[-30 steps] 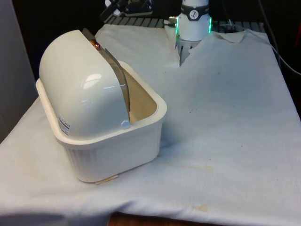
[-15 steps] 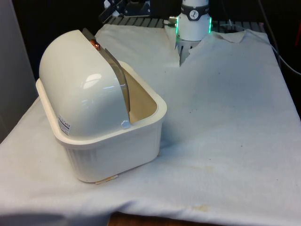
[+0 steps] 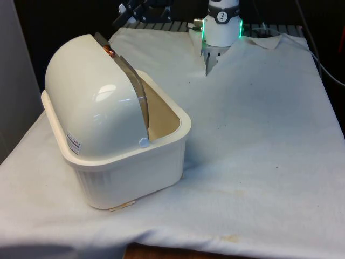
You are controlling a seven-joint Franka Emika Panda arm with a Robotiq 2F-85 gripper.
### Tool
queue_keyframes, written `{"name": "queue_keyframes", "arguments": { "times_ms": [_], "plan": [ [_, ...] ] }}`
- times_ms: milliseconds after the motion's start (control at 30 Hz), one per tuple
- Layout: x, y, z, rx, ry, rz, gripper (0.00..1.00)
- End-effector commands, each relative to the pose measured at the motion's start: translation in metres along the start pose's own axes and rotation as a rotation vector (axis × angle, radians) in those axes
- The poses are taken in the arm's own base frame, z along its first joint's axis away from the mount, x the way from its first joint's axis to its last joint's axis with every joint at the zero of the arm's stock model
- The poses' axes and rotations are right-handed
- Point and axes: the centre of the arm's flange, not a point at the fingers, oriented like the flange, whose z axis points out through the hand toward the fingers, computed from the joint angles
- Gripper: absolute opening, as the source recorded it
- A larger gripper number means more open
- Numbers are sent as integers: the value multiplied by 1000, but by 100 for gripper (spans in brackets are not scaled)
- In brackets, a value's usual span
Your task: Open the lid, then close it.
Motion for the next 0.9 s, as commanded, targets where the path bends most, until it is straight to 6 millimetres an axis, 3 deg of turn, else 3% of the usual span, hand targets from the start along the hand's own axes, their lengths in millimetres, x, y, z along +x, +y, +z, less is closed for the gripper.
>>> {"name": "queue_keyframes", "arguments": {
  "times_ms": [0, 633, 867],
  "plan": [
    [0, -2, 1, -5, 2, -18, 0],
    [-4, -10, 7, 11, -12, -167, 0],
    [-3, -3, 12, 18, -19, -195, 0]
  ]
}}
